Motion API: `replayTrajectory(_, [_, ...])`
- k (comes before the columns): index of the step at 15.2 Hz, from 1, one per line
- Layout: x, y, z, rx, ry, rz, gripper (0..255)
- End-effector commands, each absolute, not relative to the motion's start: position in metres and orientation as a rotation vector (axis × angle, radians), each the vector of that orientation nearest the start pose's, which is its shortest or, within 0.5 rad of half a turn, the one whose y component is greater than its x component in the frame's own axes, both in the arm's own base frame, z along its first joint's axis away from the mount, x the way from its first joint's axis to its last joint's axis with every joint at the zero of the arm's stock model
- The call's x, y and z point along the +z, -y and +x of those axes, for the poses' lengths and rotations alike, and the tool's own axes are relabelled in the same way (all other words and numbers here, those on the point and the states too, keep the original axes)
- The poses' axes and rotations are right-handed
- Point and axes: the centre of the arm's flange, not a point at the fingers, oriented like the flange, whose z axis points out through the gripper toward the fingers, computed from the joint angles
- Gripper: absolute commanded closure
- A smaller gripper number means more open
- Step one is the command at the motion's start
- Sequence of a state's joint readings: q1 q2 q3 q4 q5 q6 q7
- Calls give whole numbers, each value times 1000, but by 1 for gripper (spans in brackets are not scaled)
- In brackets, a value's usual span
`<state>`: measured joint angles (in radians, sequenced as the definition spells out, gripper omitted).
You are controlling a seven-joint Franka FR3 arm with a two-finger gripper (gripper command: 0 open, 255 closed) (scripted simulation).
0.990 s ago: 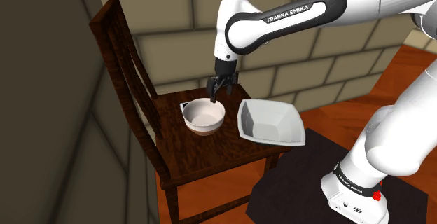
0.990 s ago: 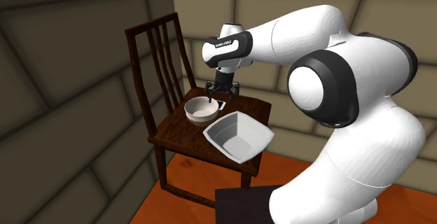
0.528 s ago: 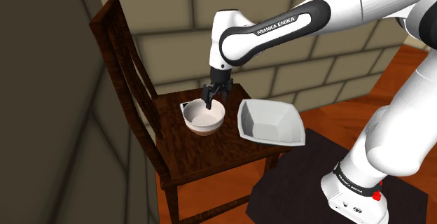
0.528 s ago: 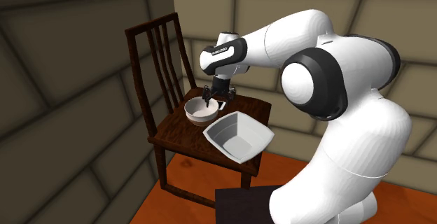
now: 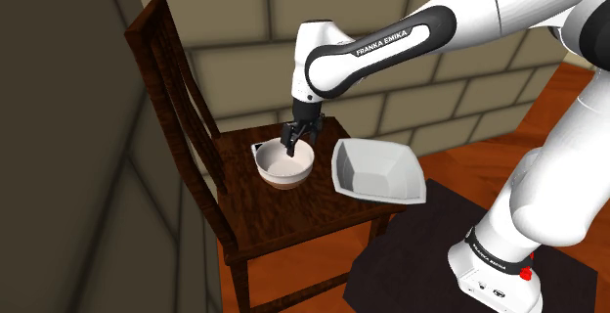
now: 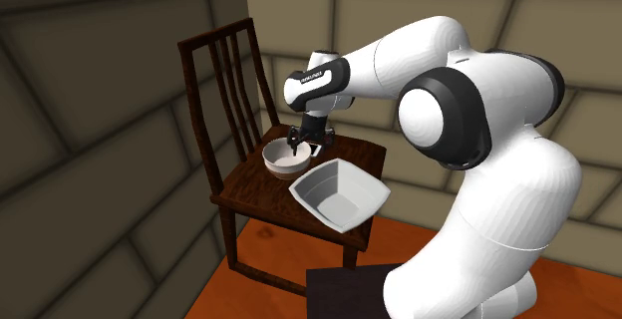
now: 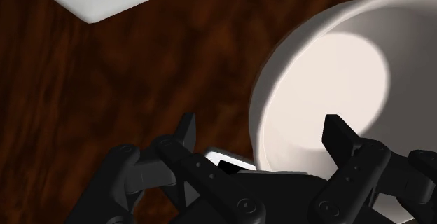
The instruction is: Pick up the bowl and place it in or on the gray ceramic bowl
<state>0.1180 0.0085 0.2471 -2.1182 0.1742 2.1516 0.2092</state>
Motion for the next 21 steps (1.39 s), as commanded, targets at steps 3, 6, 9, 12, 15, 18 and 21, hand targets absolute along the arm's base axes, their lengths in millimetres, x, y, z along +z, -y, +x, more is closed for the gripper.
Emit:
replayTrajectory(3, [412, -201, 507, 27, 93, -2990, 255])
replayTrajectory(6, [412, -201, 507, 27, 93, -2990, 255])
replayTrajectory(9, [412, -201, 507, 27, 93, -2990, 255])
replayTrajectory(12, [417, -201, 507, 27, 93, -2990, 255])
replayTrajectory(15, [433, -201, 507, 27, 93, -2990, 255])
replayTrajectory(18, [449, -201, 507, 27, 93, -2990, 255])
replayTrajectory(21, [464, -201, 507, 27, 93, -2990, 255])
